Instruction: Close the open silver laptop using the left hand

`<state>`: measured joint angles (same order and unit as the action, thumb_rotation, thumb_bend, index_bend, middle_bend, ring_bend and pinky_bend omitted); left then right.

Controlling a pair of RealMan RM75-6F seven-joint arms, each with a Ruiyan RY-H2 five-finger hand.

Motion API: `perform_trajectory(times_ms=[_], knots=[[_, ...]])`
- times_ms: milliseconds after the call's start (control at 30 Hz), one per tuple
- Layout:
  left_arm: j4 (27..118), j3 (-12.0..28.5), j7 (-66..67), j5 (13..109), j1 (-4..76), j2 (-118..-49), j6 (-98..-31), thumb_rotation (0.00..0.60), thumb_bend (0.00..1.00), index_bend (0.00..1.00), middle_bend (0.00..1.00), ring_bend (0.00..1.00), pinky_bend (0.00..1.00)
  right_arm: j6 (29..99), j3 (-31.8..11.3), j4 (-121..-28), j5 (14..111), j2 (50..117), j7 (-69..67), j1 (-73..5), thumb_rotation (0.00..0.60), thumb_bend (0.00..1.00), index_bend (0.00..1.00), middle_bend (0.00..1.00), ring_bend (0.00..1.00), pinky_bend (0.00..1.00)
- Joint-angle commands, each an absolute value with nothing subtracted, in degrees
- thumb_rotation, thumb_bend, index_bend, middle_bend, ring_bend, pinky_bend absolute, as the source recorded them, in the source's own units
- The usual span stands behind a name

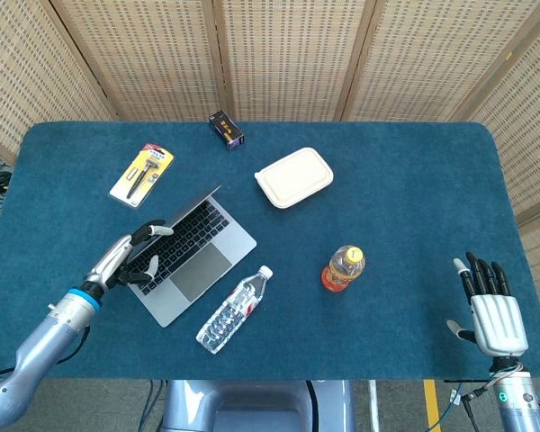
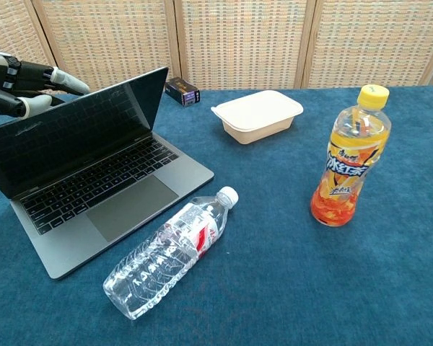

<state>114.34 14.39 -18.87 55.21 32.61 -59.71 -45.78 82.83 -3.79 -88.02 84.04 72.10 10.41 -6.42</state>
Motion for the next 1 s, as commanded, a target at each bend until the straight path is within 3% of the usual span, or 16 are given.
perform_trajectory(times_ms=[33, 1000], knots=[[114.2, 14.4, -19.7, 56.1, 32.5, -59.8, -45.4, 0.600, 0.63, 0.21, 0.09, 0.13, 0.09, 82.8, -3.8, -88.0, 84.0, 72.1, 10.4, -6.4, 0.600, 0.05, 0.00, 0.00, 0.00, 0.00], [111.3, 13.3, -28.0, 64.3, 32.4, -61.8, -41.3, 0.600, 0.64, 0.21, 0.09, 0.13, 0.09, 83.1, -4.3, -88.1, 83.4, 72.0, 10.5, -6.2, 0.600, 0.05, 0.00, 0.00, 0.00, 0.00]])
